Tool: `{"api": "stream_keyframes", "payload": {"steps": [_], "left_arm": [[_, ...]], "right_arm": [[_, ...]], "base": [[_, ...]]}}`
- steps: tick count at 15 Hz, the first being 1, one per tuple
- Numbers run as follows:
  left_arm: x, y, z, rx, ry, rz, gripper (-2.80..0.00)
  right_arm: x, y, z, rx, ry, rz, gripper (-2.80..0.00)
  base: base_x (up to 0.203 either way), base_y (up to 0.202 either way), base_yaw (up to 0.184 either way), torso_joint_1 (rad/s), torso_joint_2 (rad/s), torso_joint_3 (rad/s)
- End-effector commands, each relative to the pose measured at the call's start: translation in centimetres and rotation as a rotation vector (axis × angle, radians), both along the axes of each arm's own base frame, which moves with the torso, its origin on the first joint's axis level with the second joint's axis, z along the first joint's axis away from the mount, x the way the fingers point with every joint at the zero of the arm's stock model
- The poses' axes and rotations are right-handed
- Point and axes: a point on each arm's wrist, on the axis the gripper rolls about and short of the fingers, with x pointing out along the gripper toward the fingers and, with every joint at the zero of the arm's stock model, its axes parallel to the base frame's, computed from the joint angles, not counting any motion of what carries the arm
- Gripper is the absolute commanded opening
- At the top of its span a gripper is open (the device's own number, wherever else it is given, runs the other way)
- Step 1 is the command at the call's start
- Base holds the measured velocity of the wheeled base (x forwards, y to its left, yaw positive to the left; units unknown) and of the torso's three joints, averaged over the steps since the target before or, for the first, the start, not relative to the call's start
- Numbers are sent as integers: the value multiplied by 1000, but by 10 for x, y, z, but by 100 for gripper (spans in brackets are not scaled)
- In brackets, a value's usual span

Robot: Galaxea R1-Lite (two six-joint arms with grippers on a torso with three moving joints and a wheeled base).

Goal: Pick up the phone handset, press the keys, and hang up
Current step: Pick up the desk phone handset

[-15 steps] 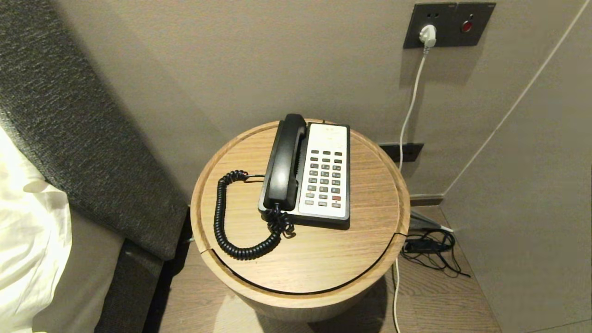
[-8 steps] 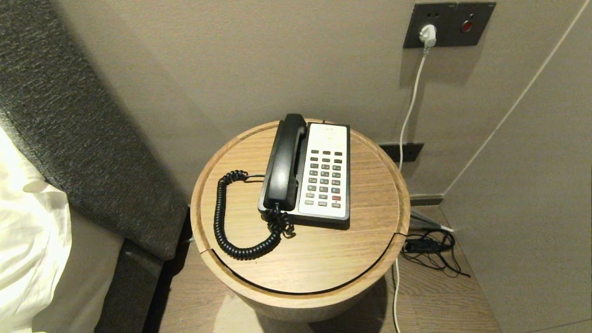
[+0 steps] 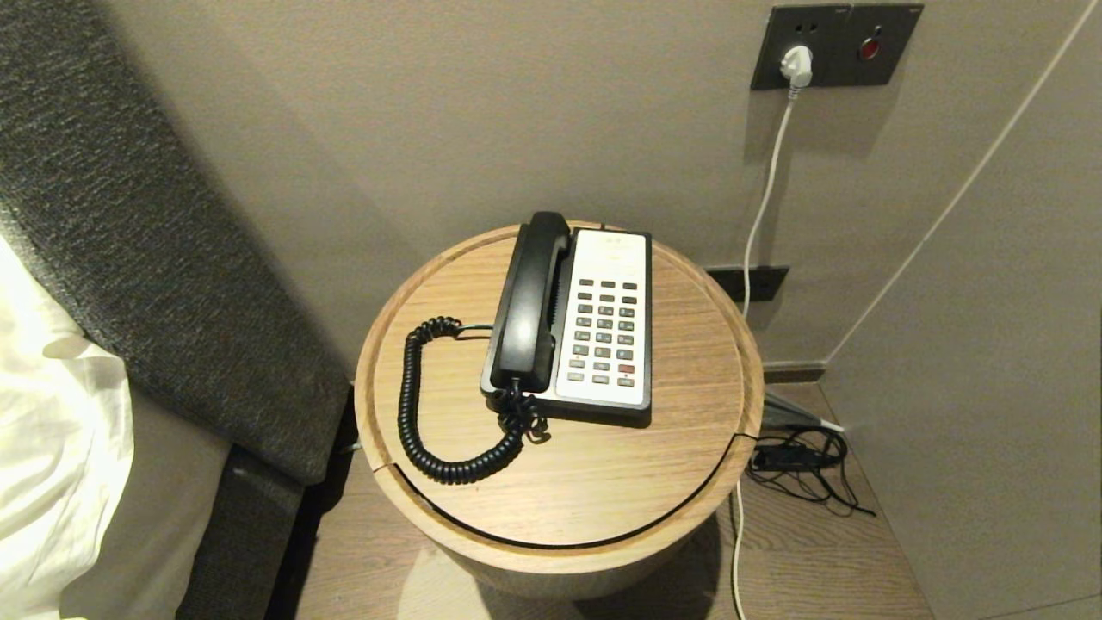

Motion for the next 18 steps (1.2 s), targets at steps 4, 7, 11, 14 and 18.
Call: {"api": "stream_keyframes", "payload": {"steps": [4, 7, 11, 14, 18], "left_arm": [[95, -2, 53, -24, 251, -102, -280], [143, -15, 77, -8, 303, -230, -280], [202, -64, 83, 107, 378, -272, -280], [229, -100, 84, 153, 393, -260, -280], [254, -119, 92, 173, 374, -189, -280]], "right_arm": [[0, 0, 0, -1, 0, 0, -280], [0, 0, 0, -1, 0, 0, -280], [0, 0, 0, -1, 0, 0, -280], [0, 0, 0, -1, 0, 0, -280], [0, 0, 0, -1, 0, 0, -280]], "base": [[0, 0, 0, 0, 0, 0], [0, 0, 0, 0, 0, 0], [0, 0, 0, 0, 0, 0], [0, 0, 0, 0, 0, 0], [0, 0, 0, 0, 0, 0]]}}
